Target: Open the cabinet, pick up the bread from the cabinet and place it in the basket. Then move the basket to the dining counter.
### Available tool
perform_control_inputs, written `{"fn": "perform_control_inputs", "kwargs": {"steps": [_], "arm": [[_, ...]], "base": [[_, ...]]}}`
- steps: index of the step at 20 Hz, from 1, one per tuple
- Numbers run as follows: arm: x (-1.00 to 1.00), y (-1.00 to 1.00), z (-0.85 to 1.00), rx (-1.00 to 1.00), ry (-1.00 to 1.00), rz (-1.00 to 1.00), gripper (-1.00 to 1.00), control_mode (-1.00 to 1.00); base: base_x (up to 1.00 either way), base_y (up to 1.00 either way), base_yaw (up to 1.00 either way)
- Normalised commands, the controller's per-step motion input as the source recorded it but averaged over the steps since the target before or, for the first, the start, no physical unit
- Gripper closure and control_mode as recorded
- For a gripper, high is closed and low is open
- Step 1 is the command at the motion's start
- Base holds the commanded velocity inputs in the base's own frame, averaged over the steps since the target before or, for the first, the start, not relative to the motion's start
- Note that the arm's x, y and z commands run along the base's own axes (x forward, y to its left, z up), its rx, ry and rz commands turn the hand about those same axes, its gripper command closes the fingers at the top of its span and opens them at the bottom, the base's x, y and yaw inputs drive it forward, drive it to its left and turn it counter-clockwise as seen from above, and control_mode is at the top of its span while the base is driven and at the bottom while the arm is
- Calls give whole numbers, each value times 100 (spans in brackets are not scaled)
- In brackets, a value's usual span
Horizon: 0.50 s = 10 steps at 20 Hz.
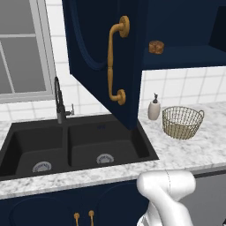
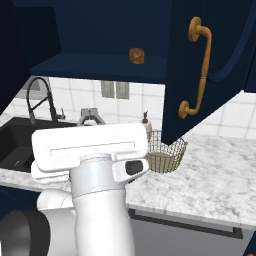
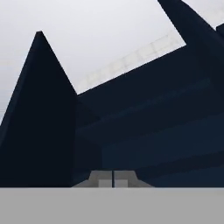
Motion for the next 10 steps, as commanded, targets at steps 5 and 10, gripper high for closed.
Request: {"fn": "perform_control_inputs", "kwargs": {"steps": [5,10], "arm": [[32,100,11,-49,7,-5,100,-100],[77,100,0,-31,37,-21,100,-100]], "base": [[0,0,0],[0,0,0]]}}
